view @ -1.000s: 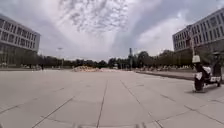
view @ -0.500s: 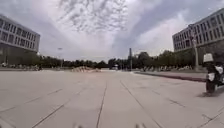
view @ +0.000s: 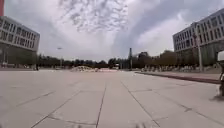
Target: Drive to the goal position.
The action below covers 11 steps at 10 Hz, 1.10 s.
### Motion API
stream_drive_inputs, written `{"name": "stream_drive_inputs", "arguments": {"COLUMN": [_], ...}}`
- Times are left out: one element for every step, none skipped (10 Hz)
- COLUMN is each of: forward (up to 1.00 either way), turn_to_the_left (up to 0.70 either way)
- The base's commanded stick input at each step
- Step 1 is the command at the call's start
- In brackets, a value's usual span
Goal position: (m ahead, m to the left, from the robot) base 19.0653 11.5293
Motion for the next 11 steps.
{"name": "stream_drive_inputs", "arguments": {"forward": [0.7, 0.7, 0.7, 0.7, 0.7, 0.7, 0.7, 0.7, 0.7, 0.7, 0.7], "turn_to_the_left": [0.0, 0.0, 0.0, 0.0, 0.0, 0.0, 0.0, 0.0, 0.0, 0.0, 0.0]}}
